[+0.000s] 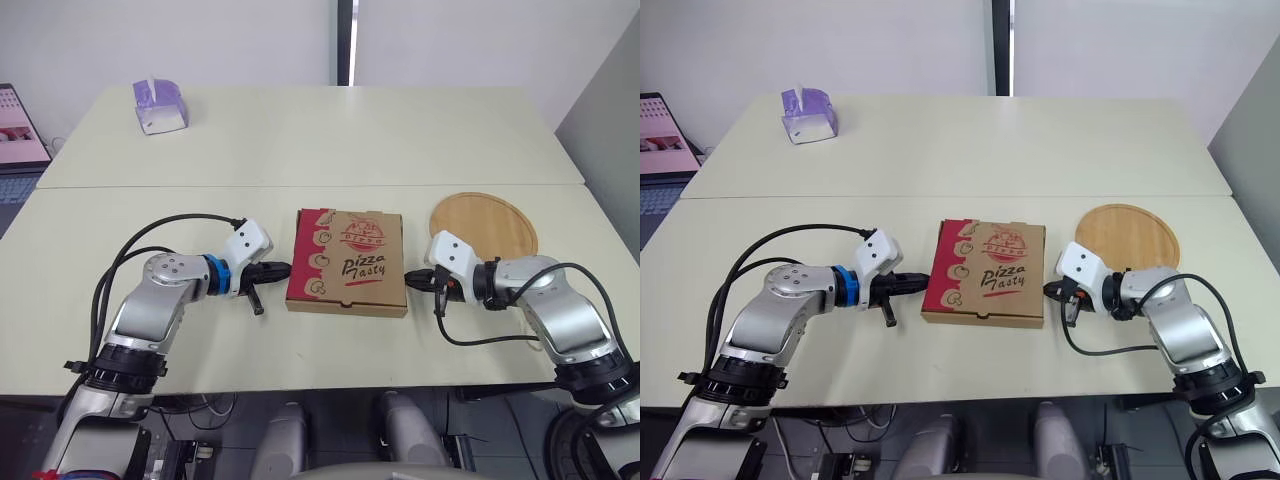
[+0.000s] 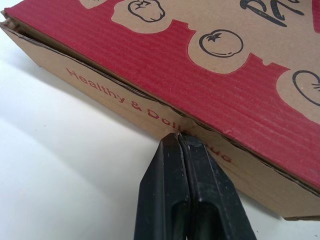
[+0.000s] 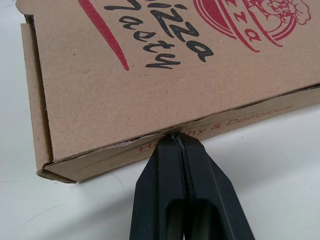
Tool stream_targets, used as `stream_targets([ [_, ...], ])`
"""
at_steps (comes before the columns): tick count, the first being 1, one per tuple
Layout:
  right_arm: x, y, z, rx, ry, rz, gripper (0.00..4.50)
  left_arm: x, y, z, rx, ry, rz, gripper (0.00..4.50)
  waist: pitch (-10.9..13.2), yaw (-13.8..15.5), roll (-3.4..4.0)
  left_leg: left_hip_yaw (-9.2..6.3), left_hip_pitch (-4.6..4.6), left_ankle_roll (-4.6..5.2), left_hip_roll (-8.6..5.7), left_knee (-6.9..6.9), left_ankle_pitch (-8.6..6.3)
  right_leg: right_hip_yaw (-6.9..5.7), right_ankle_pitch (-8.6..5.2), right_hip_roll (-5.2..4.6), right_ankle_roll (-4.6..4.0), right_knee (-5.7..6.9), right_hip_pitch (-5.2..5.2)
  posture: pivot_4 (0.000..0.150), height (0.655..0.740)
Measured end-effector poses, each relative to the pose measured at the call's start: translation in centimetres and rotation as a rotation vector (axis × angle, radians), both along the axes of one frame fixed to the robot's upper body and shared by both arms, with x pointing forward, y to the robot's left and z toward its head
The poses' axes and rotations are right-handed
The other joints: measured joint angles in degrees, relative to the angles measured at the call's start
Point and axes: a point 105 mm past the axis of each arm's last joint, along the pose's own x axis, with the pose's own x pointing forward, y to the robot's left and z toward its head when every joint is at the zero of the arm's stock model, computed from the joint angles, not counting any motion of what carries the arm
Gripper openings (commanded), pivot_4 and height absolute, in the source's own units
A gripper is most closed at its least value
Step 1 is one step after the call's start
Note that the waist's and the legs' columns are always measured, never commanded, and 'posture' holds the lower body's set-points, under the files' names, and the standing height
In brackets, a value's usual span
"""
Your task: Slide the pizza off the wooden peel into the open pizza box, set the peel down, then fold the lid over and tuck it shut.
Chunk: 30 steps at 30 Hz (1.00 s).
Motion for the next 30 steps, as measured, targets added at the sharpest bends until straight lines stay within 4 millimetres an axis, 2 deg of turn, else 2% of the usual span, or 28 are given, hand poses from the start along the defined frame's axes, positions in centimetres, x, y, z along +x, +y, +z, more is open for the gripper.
stream_targets([
  [7, 0.4, 0.1, 0.0, 0.013, -0.006, -0.002, 0.03, -1.0, 0.3, -0.3, 0.020, 0.027, -0.022, 0.00, 0.0, -0.2, 0.00, 0.02, 0.02, 0.01, 0.02, -0.01, 0.00, 0.01, 0.00, 0.01, -0.03, 0.00, 0.00, 0.150, 0.7400],
  [16, 0.6, 0.0, 0.0, 0.017, -0.013, -0.002, 0.03, -1.3, 0.3, -0.4, 0.021, 0.035, -0.020, 0.00, 0.0, -0.1, 0.00, 0.02, 0.03, 0.01, 0.02, -0.01, 0.00, 0.01, 0.00, 0.01, -0.02, -0.01, 0.01, 0.150, 0.7400],
  [21, 0.8, -0.6, 0.2, -0.007, -0.056, 0.023, 0.03, -1.9, 0.9, -0.4, 0.012, 0.040, -0.023, 0.00, 0.0, -0.1, 0.01, 0.03, 0.02, 0.01, 0.02, -0.01, -0.01, 0.01, -0.01, 0.00, -0.01, -0.02, 0.01, 0.150, 0.7400],
  [23, 0.9, -1.5, 0.5, -0.026, -0.092, 0.055, 0.38, -2.1, 1.3, 0.3, -0.041, 0.045, -0.025, 0.00, 0.1, -0.1, -0.02, 0.02, -0.04, 0.01, 0.02, 0.00, 0.00, 0.00, -0.01, 0.00, -0.01, -0.04, -0.02, 0.150, 0.7400],
  [25, 1.3, -3.3, 1.7, -0.034, -0.130, 0.053, 0.90, -1.8, 2.7, 2.0, -0.075, 0.005, 0.004, 0.38, 0.1, -0.1, -0.04, 0.02, -0.06, 0.00, 0.03, 0.01, 0.00, -0.01, 0.00, 0.00, -0.03, -0.04, -0.04, 0.150, 0.7400],
  [26, 1.4, -4.5, 2.6, -0.028, -0.143, 0.043, 1.36, -1.7, 3.9, 3.2, -0.076, -0.024, 0.028, 0.68, 0.1, 0.0, -0.04, 0.02, -0.06, 0.01, 0.03, 0.00, -0.01, -0.01, 0.00, -0.01, -0.03, -0.05, -0.03, 0.150, 0.7400],
  [28, 1.3, -6.6, 4.2, -0.003, -0.153, 0.025, 1.94, -1.7, 5.7, 5.1, -0.081, -0.074, 0.062, 1.23, 0.1, 0.0, -0.02, 0.03, -0.05, 0.02, 0.03, -0.01, -0.01, 0.00, -0.01, -0.01, -0.04, -0.07, -0.03, 0.150, 0.7400],
  [30, 1.0, -9.3, 6.2, 0.017, -0.158, -0.012, 2.63, -1.9, 8.6, 6.6, -0.082, -0.098, 0.131, 1.87, 0.1, 0.0, 0.00, 0.06, -0.03, 0.05, 0.03, -0.03, -0.03, 0.00, -0.03, -0.01, -0.07, -0.07, -0.03, 0.150, 0.7400],
])
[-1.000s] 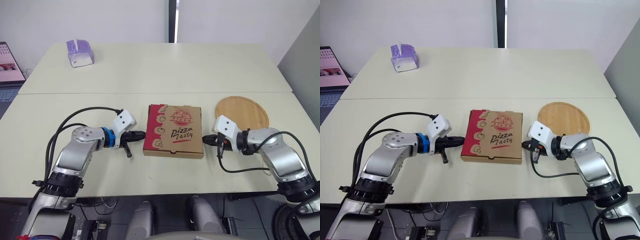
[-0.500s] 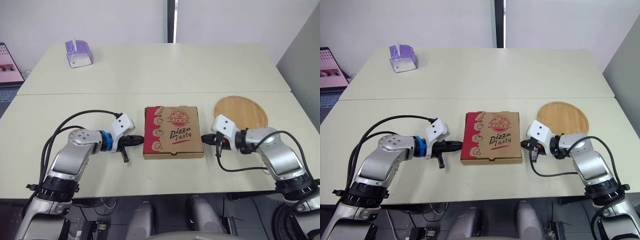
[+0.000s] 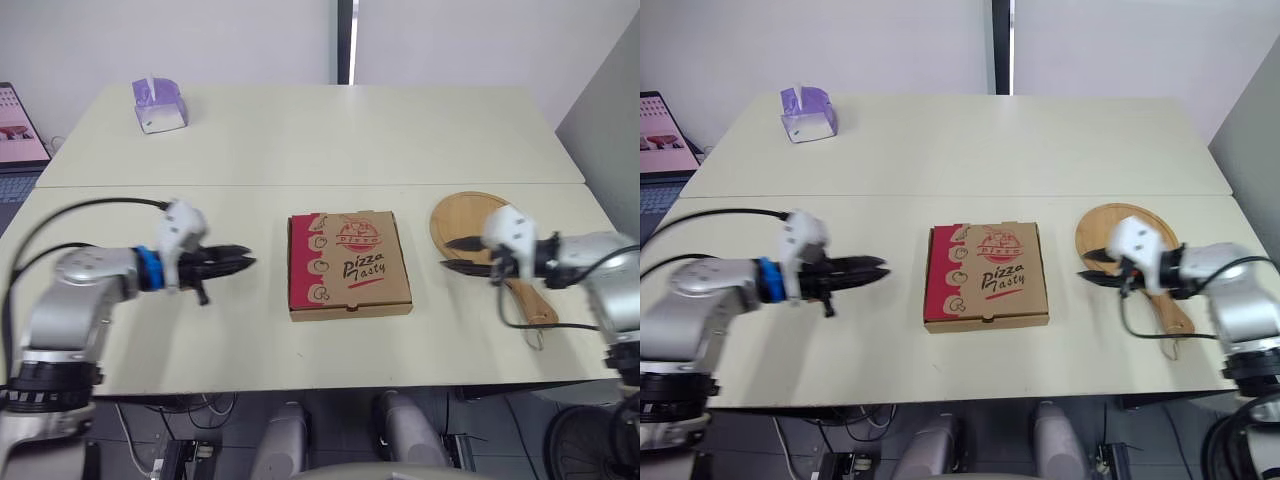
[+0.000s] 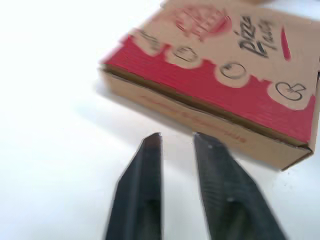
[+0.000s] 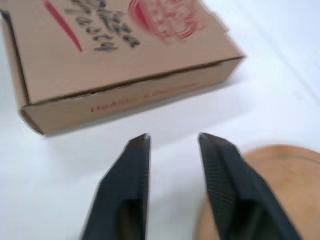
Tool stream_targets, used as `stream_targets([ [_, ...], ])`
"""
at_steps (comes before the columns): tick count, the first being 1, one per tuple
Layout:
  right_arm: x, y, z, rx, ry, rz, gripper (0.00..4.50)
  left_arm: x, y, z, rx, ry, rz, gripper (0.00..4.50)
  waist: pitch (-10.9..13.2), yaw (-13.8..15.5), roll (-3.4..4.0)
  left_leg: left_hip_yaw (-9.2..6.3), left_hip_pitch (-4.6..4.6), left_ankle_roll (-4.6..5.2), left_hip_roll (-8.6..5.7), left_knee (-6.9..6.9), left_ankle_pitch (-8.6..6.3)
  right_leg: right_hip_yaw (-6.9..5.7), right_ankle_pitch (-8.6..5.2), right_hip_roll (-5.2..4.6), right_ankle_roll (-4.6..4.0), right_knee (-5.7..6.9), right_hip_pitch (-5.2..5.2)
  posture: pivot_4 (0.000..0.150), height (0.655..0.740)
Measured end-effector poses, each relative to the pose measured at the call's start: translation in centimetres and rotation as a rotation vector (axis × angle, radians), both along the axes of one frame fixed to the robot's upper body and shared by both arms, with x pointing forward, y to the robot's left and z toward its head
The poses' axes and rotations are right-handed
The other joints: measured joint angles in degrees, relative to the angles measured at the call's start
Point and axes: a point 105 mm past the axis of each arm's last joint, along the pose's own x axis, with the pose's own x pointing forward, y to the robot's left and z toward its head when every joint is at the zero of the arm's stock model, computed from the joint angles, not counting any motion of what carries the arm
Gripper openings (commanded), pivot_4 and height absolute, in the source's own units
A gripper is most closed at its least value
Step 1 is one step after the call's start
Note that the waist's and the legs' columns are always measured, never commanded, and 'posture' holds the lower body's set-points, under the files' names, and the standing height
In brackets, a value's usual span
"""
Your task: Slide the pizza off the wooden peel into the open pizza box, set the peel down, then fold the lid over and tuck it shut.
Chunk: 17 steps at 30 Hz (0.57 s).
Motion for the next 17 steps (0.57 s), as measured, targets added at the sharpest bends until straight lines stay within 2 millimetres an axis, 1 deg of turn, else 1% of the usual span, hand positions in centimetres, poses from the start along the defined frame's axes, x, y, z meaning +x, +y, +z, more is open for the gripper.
stream_targets([
  [1, -0.1, -1.5, 1.0, 0.009, -0.006, -0.031, 2.99, 0.0, 1.5, 0.5, -0.002, -0.006, 0.045, 2.20, 0.0, 0.0, 0.00, 0.02, 0.03, 0.02, 0.01, 0.00, -0.01, 0.00, -0.02, 0.00, -0.01, 0.01, 0.01, 0.150, 0.7400],
  [2, -0.2, -2.6, 1.6, 0.009, -0.011, -0.057, 3.34, 0.0, 2.5, 0.8, -0.006, -0.008, 0.079, 2.52, 0.0, 0.0, 0.01, 0.02, 0.03, 0.02, 0.03, 0.00, -0.01, -0.01, -0.03, 0.01, -0.01, 0.00, 0.01, 0.150, 0.7400],
  [3, -0.4, -4.0, 2.2, 0.013, -0.003, -0.089, 3.71, 0.1, 3.9, 1.0, -0.013, -0.006, 0.119, 2.86, 0.0, 0.0, 0.00, 0.03, 0.03, 0.02, 0.04, 0.01, -0.01, -0.02, -0.05, 0.01, -0.03, 0.01, 0.01, 0.150, 0.7400],
  [4, -0.6, -6.1, 2.6, 0.017, 0.011, -0.145, 4.07, 0.0, 6.0, 1.2, -0.015, -0.001, 0.178, 3.20, 0.0, 0.0, 0.00, 0.06, 0.03, 0.02, 0.04, 0.00, -0.01, -0.02, -0.07, 0.02, -0.07, 0.01, 0.00, 0.150, 0.7400],
  [5, -0.8, -7.5, 2.9, 0.018, 0.018, -0.189, 4.34, -0.1, 7.3, 1.3, -0.013, -0.001, 0.220, 3.42, 0.0, 0.0, 0.01, 0.07, 0.03, 0.03, 0.03, -0.01, -0.01, -0.02, -0.08, 0.01, -0.09, 0.00, 0.00, 0.150, 0.7400],
  [6, -1.0, -9.7, 3.1, 0.022, 0.024, -0.253, 4.50, -0.3, 9.3, 1.5, 0.002, -0.008, 0.276, 3.78, 0.0, -0.1, 0.03, 0.12, 0.05, 0.04, 0.04, -0.01, -0.02, 0.00, -0.09, 0.01, -0.11, 0.00, -0.01, 0.150, 0.7400],
  [7, -1.4, -11.7, 3.2, 0.024, 0.038, -0.316, 4.50, -0.5, 10.7, 1.7, 0.023, -0.014, 0.316, 4.13, 0.0, -0.1, 0.05, 0.15, 0.06, 0.05, 0.04, -0.02, -0.03, 0.00, -0.10, 0.00, -0.13, 0.00, -0.01, 0.150, 0.7400],
  [8, -1.8, -13.4, 3.3, 0.019, 0.048, -0.375, 4.50, -0.6, 11.8, 1.8, 0.034, -0.023, 0.345, 4.45, 0.0, -0.1, 0.07, 0.17, 0.07, 0.05, 0.03, -0.03, -0.03, 0.02, -0.11, -0.01, -0.14, -0.01, 0.00, 0.150, 0.7400],
  [10, -2.3, -15.9, 3.4, 0.015, 0.047, -0.457, 4.50, -0.7, 13.3, 2.0, 0.041, -0.037, 0.388, 4.48, 0.1, -0.1, 0.11, 0.19, 0.08, 0.05, 0.05, -0.02, -0.03, 0.02, -0.20, -0.01, 0.01, 0.01, 0.00, 0.150, 0.7400],
  [12, -2.2, -17.2, 3.7, 0.026, 0.014, -0.506, 4.50, -0.7, 14.3, 2.1, 0.028, -0.047, 0.432, 4.48, 0.1, -0.2, 0.12, 0.25, 0.13, 0.05, 0.08, -0.02, -0.03, 0.03, -0.23, -0.01, 0.07, 0.04, 0.00, 0.150, 0.7400],
  [14, -1.9, -17.8, 4.1, 0.033, -0.017, -0.533, 4.50, -0.4, 15.2, 2.1, 0.039, -0.068, 0.482, 4.48, 0.1, -0.3, 0.16, 0.27, 0.14, 0.05, 0.12, -0.02, -0.03, 0.04, -0.24, 0.00, 0.08, 0.06, -0.03, 0.150, 0.7400],
  [17, -1.5, -18.2, 4.8, 0.056, -0.053, -0.548, 4.50, -0.3, 16.3, 2.0, 0.073, -0.078, 0.541, 4.48, 0.1, -0.9, 0.19, 0.28, 0.13, 0.04, 0.14, -0.07, -0.03, 0.05, -0.23, 0.01, 0.08, 0.06, -0.05, 0.150, 0.7400],
])
